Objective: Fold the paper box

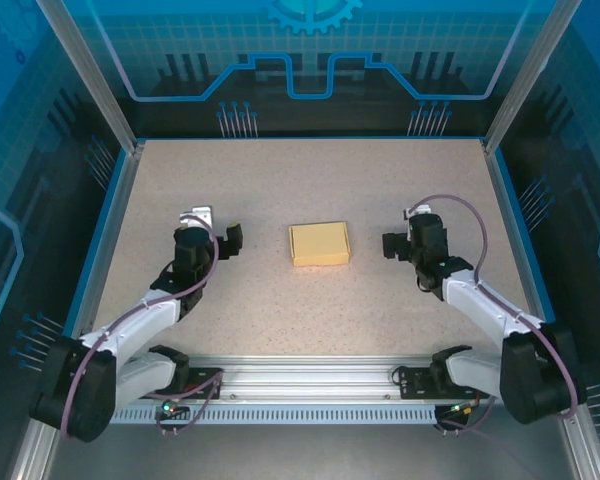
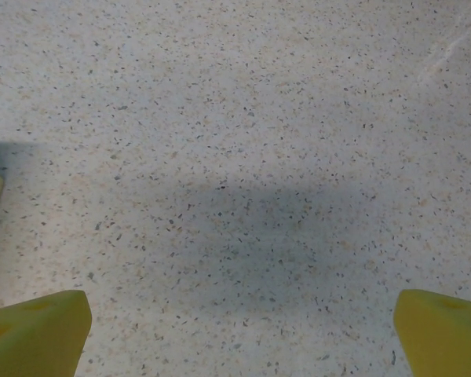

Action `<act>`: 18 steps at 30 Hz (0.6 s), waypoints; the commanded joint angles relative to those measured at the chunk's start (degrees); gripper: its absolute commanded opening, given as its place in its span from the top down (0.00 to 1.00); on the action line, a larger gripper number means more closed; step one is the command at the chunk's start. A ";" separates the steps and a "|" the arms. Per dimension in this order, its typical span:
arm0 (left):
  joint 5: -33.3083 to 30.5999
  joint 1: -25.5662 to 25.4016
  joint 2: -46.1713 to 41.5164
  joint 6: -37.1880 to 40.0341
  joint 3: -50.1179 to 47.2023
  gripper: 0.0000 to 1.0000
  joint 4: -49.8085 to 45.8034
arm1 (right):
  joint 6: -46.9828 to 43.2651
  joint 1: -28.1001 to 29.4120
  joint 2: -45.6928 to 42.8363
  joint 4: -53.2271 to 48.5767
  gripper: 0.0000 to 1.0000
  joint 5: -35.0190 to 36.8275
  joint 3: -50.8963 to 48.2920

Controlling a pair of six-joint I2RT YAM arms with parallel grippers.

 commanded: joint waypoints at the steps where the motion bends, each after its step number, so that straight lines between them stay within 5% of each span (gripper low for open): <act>1: -0.23 1.79 2.14 3.18 2.47 0.01 1.49 | -4.37 -1.22 1.93 8.07 0.00 1.83 0.55; 18: 17.91 15.77 20.06 6.30 -2.51 0.01 28.36 | -6.81 -10.80 10.75 32.04 0.00 -12.29 -6.07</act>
